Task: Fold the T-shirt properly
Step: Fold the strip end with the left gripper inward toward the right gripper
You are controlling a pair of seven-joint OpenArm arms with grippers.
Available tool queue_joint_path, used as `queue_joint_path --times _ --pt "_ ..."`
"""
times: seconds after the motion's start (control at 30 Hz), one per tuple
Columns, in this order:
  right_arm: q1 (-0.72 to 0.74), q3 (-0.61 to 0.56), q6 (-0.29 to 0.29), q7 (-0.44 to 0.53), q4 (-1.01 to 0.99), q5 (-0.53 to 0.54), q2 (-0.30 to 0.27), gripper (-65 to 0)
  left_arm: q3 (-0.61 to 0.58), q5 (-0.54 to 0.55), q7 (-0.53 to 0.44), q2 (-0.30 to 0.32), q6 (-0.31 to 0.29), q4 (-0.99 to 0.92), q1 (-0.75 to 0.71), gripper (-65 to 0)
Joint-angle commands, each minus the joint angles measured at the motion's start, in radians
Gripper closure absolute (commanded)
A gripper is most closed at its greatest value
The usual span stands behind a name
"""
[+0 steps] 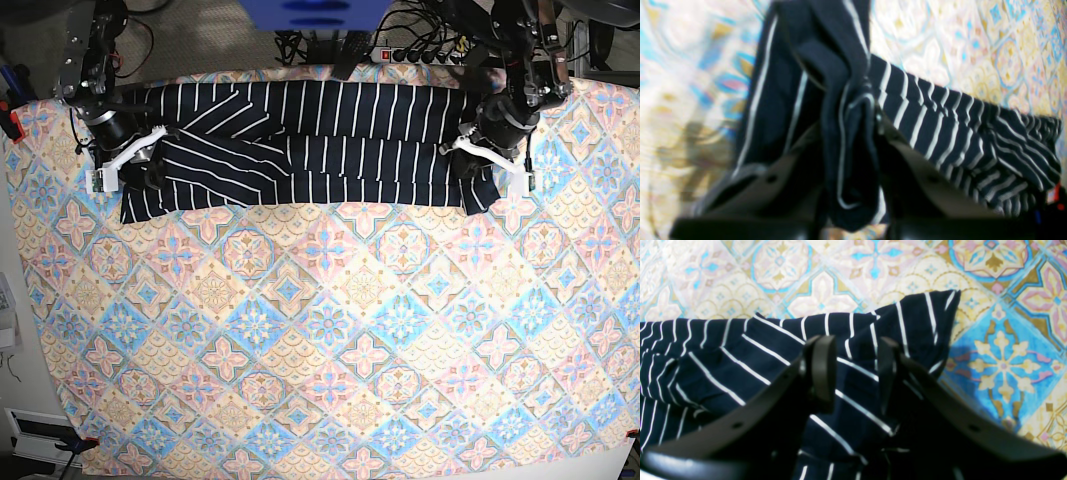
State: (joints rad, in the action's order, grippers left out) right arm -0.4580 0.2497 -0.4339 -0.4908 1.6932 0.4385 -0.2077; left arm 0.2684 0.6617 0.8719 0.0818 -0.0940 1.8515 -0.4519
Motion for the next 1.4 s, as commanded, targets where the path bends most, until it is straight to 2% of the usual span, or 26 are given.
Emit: queue_joint_path --times 0.0,0.17,0.33,0.8,0.9,1.17,1.37 --pt "-0.002 0.009 -0.004 0.025 0.017 0.013 -0.012 -20.1 -0.013 0.016 -0.015 -0.017 -0.010 0.018 0.003 0.0" --pt "-0.002 0.007 -0.004 0.025 0.017 0.013 -0.012 -20.1 -0.060 0.016 -0.015 -0.086 -0.010 0.018 0.015 0.0" --pt "-0.002 0.007 -0.004 0.024 0.017 0.013 -0.012 -20.1 -0.100 0.016 -0.015 -0.118 -0.008 0.015 0.026 0.0" --pt "-0.002 0.007 -0.004 0.028 0.018 0.013 -0.012 -20.1 -0.106 0.016 -0.015 -0.141 -0.008 -0.085 0.044 0.0" --pt "0.000 0.007 -0.004 0.028 0.018 0.013 -0.012 -20.1 -0.139 0.016 -0.015 -0.138 -0.008 -0.085 0.044 -0.2" --pt "0.000 0.007 -0.004 0.030 0.018 0.013 -0.012 -20.1 -0.197 0.016 -0.015 -0.135 -0.008 -0.079 0.044 -17.3" --pt "-0.002 0.009 -0.004 0.031 0.018 0.015 -0.012 -20.1 -0.191 0.017 -0.015 -0.135 -0.008 -0.077 0.043 -20.3"
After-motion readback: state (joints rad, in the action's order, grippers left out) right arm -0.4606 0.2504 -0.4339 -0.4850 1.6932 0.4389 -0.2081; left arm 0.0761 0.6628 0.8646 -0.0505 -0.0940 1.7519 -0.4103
